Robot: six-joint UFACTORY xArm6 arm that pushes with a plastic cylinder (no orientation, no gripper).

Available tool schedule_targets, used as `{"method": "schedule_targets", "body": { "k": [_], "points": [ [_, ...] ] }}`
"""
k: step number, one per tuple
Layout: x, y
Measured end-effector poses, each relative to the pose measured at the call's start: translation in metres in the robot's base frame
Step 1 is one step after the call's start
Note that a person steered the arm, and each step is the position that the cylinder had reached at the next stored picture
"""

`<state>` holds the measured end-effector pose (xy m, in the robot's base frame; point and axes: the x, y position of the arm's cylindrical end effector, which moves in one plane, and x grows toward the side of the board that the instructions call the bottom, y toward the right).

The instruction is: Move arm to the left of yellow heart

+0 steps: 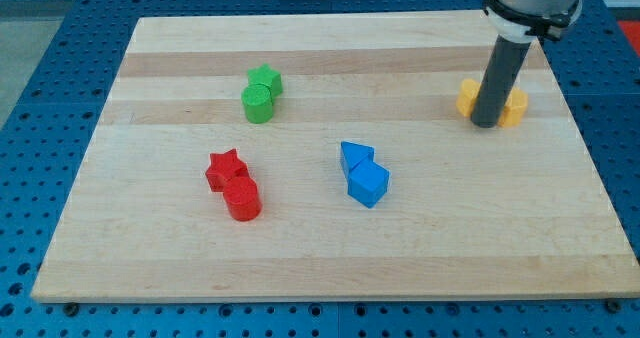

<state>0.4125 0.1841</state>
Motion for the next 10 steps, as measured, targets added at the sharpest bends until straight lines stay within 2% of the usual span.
{"method": "schedule_targets", "body": {
  "k": [1,2,3,4,10],
  "points": [
    [0.017,-0.042],
    [0.014,-0.079],
    [-0.024,-0.083],
    [-0.044,-0.053],
    [-0.036,-0.045]
  ]
}}
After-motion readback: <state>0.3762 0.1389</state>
